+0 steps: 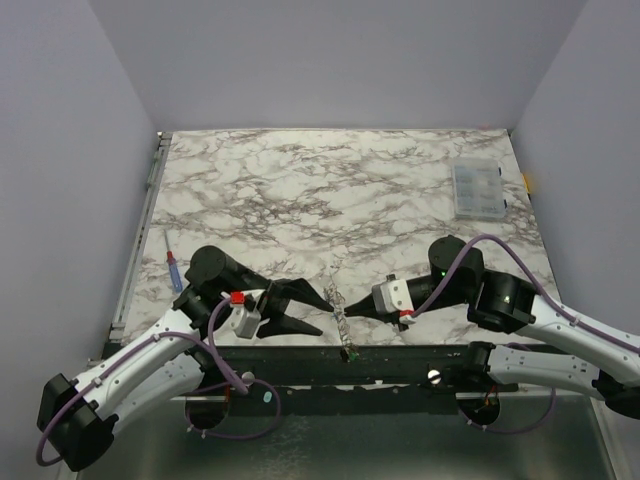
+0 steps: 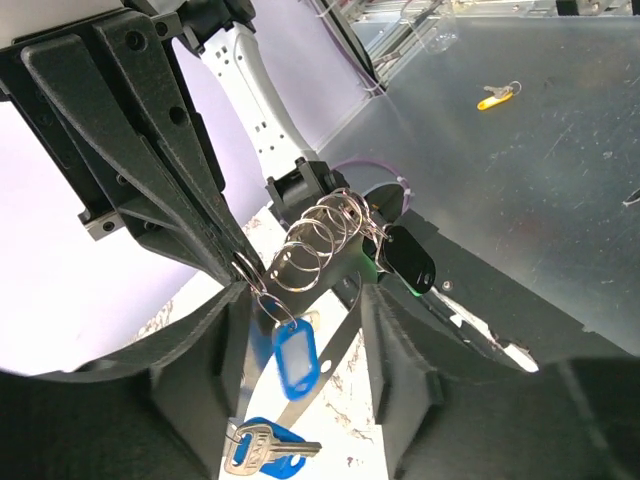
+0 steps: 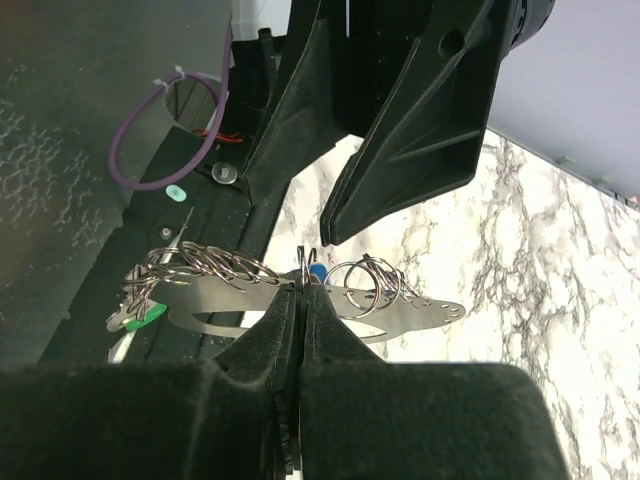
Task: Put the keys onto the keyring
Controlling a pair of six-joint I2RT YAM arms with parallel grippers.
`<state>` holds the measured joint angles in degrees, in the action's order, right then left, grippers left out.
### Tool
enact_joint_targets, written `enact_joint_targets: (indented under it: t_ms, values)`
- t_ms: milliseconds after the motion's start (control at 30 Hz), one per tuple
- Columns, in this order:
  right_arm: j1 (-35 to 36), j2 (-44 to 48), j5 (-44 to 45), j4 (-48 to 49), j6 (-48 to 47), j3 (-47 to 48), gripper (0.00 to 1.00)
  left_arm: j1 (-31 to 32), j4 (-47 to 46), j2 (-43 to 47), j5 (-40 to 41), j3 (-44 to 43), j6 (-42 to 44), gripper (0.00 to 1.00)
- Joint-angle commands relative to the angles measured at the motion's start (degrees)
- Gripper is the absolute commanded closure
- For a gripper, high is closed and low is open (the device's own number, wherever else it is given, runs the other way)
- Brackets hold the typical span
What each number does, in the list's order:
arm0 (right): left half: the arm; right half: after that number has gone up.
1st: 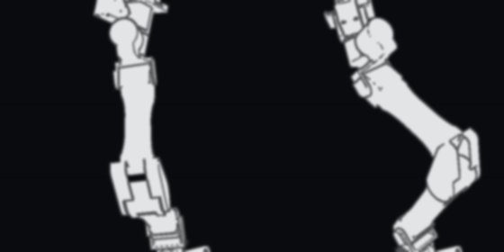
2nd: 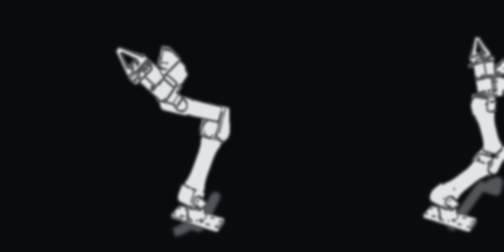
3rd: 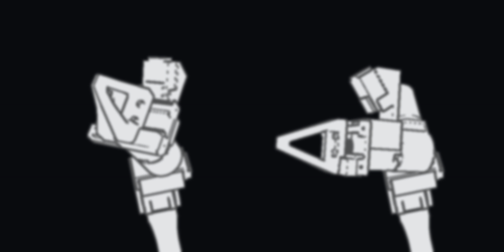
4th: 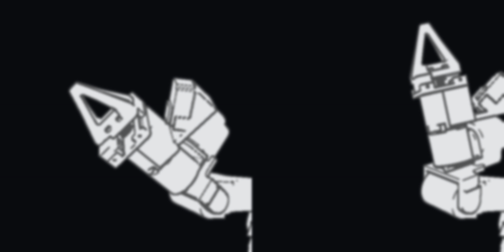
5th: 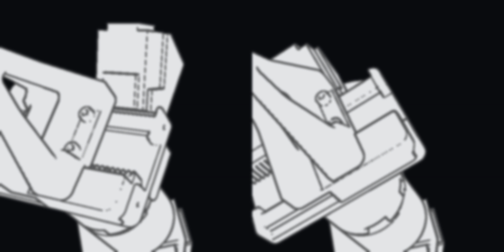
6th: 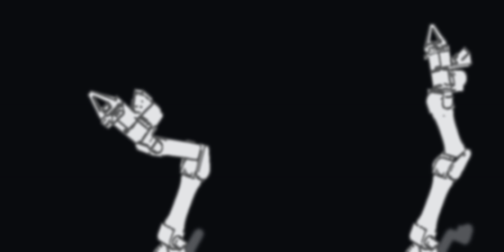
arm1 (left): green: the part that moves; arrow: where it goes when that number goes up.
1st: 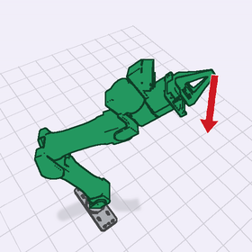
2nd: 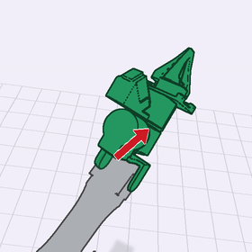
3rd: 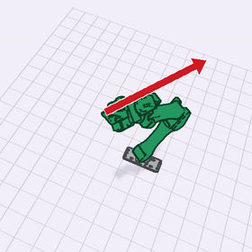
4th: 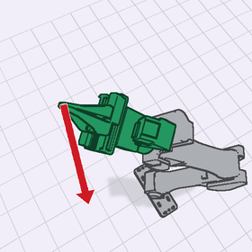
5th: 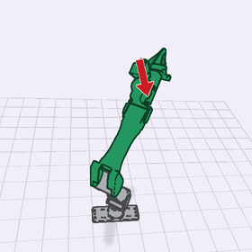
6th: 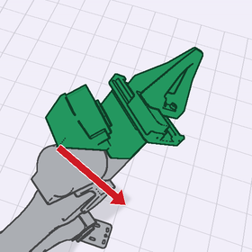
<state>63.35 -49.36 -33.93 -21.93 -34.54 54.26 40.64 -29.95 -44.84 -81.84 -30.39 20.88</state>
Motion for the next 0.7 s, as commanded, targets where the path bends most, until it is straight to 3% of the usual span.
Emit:
enact_joint_targets:
  t_ms: [0, 300, 533, 600, 667]
  values:
    - [-0.1, 1.0, 1.0, 2.7, 0.2, -0.2, 1.00, 0.4, 0.2, 1.5, 1.6, 1.1, 1.9, 0.45]
    - [0.0, 3.2, 5.3, 7.4, 0.7, -3.5, 1.00, 0.4, 0.3, 2.2, 6.6, 0.7, 1.5, 0.45]
    - [-0.1, 7.2, 12.2, 20.5, 4.0, -10.8, 1.00, 1.5, 0.3, 5.4, 20.8, 1.8, -3.7, 0.49]
    - [-0.1, 8.3, 13.0, 24.7, 4.9, -12.9, 0.99, 1.6, 0.1, 6.4, 24.6, 2.7, -5.6, 0.63]
    - [-0.1, 9.2, 13.9, 28.1, 5.8, -14.5, 0.99, 1.8, -0.2, 7.2, 28.7, 3.4, -8.8, 0.69]
